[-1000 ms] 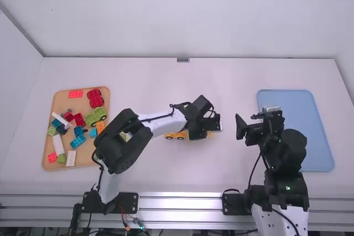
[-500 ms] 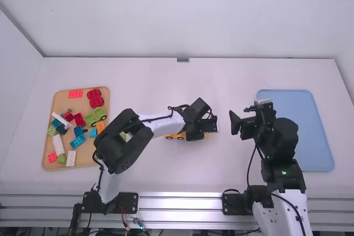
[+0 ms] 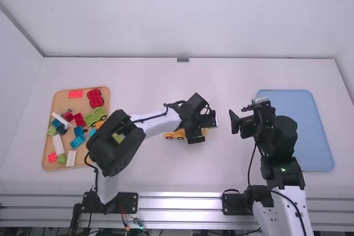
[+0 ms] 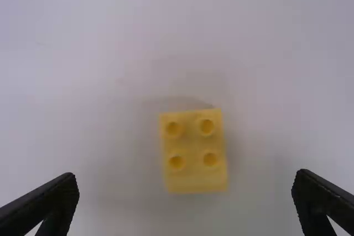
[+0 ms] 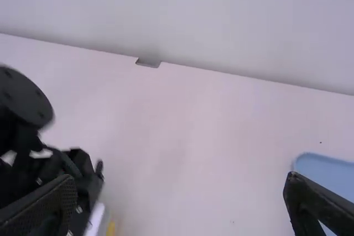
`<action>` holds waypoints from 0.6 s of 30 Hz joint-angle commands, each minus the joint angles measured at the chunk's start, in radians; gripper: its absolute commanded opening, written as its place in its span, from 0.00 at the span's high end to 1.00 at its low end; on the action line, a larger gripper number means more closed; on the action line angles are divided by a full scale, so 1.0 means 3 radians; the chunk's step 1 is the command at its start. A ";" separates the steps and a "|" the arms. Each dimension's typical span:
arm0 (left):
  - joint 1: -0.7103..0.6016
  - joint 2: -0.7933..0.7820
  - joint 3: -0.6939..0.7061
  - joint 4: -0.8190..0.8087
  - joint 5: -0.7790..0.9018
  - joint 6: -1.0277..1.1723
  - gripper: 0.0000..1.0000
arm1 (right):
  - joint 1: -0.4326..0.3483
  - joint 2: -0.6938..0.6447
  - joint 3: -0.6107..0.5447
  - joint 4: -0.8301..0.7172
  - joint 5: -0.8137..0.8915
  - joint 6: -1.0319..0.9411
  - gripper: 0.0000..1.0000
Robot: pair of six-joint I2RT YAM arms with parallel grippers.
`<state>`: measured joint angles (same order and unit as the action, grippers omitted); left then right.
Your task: Assemble lego blocks to make yellow taxi
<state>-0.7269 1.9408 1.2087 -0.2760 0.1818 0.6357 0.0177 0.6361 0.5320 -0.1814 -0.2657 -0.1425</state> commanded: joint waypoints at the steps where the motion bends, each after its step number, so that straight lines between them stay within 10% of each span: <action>1: 0.0183 -0.0454 -0.0111 0.0046 0.0097 -0.0131 0.01 | 0.0006 0.0154 0.0069 0.0015 0.0004 -0.0144 0.01; 18: 0.1890 -0.2686 -0.2024 0.1583 0.0950 -0.1258 0.01 | 0.1138 0.2724 0.1504 -0.1321 0.0537 -0.2300 0.01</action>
<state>-0.2192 1.1843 0.6491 0.1810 0.3504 0.3290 0.3141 1.3743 0.9390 -0.5594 -0.1917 -0.6849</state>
